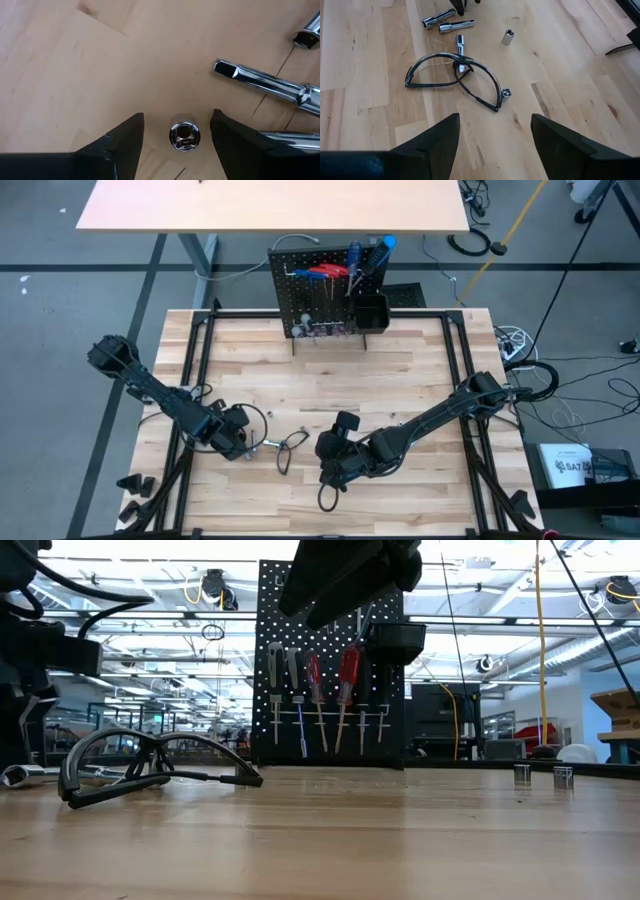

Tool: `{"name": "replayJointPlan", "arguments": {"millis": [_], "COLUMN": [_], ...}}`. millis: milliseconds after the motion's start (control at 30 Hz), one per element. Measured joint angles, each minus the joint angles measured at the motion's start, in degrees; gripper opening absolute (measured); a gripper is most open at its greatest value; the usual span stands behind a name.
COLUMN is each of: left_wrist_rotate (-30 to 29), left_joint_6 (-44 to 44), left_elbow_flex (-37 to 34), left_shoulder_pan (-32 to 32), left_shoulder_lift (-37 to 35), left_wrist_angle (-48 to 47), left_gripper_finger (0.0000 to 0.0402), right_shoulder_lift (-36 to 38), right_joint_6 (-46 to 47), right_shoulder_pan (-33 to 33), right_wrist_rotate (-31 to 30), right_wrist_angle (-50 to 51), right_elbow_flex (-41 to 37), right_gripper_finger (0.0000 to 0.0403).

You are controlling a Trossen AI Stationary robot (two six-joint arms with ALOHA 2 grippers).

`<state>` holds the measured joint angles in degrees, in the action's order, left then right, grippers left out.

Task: Hang tools onto peg board
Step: Put the socket into the black bin on the peg board

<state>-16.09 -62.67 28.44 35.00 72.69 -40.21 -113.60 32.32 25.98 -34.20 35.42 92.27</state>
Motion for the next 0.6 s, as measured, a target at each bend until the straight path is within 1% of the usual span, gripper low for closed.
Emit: {"name": "replayJointPlan", "arguments": {"millis": [100, 200, 333, 500, 533, 600], "left_wrist_rotate": [0.1, 0.1, 0.1, -0.7, -1.0, -1.2], "left_joint_6": [0.0, 0.1, 0.6, 3.7, 4.5, 5.0], "left_elbow_flex": [0.0, 0.0, 0.0, 0.0, 0.0, 0.2], "left_shoulder_pan": [0.0, 0.0, 0.0, 0.0, -0.1, -0.2], "left_shoulder_lift": [0.0, 0.0, 0.0, 0.0, 0.0, -0.2], "left_wrist_angle": [0.1, 0.2, 0.0, -1.0, -1.1, -1.6], "left_gripper_finger": [0.0217, 0.0190, 0.0140, 0.0067, 0.0058, 0.0058], "right_shoulder_lift": [0.0, 0.0, 0.0, 0.0, 0.0, 0.0], "right_joint_6": [0.0, 0.0, 0.0, 0.0, 0.0, 0.0], "right_shoulder_pan": [0.0, 0.0, 0.0, 0.0, 0.0, 0.0], "right_wrist_rotate": [0.0, 0.0, -0.1, -0.3, -0.3, -0.3], "right_wrist_angle": [0.0, 0.0, 0.0, 0.0, 0.0, 0.0], "right_elbow_flex": [0.0, 0.0, 0.0, 0.0, 0.0, 0.0], "right_gripper_finger": [0.0238, 0.0238, 0.0238, 0.0238, 0.0238, 0.0238]}}
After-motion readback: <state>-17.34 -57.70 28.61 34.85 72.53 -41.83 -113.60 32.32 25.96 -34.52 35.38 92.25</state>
